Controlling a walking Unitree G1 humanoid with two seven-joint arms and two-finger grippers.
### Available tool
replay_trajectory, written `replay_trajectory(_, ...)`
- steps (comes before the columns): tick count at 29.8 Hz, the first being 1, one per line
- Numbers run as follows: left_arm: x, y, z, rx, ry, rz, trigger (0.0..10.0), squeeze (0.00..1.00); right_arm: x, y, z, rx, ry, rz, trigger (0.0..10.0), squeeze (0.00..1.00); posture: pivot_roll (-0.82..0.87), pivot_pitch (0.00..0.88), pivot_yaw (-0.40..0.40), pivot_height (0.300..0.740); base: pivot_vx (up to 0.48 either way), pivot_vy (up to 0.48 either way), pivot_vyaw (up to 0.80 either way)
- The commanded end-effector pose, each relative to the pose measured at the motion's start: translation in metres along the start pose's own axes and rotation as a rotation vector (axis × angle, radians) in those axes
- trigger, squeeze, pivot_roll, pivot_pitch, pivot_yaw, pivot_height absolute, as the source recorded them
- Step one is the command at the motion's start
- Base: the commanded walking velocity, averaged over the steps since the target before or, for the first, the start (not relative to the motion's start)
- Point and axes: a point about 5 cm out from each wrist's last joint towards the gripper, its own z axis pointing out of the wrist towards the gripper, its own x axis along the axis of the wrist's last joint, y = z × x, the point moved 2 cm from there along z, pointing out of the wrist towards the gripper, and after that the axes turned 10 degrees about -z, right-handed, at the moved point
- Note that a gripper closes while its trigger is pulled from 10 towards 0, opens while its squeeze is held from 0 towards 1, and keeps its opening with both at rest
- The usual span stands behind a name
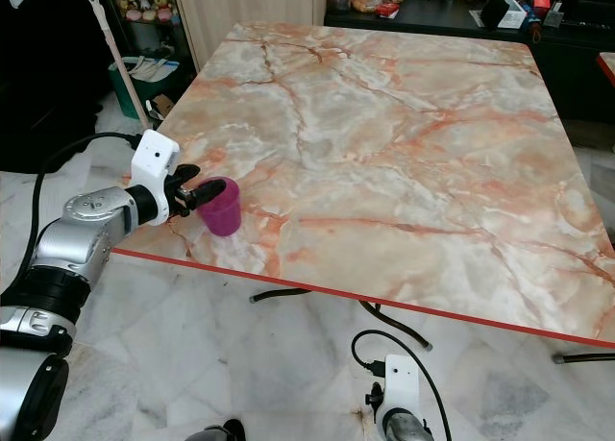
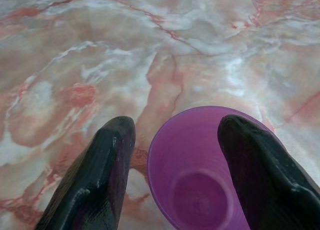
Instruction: Setting the table
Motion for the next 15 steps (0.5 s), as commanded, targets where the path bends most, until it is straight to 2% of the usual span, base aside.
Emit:
replay_trajectory(1,0.0004,-0.0001,0.0008,-0.002,-0.031,0.028,10.0,0.00,-0.0059,0.0002,-0.0012,-0.004,-0.015,0.000,10.0,0.00,0.06,0.137,0.020,0.740,0.000,0.000,0.00)
replay_trajectory(15,-0.0050,0.0021,0.0070,0.014,-0.055,0.017,10.0,0.00,-0.0063,-0.0004,-0.0013,-0.005,-0.016,0.003,10.0,0.00,0.05,0.136,0.023,0.740,0.000,0.000,0.00)
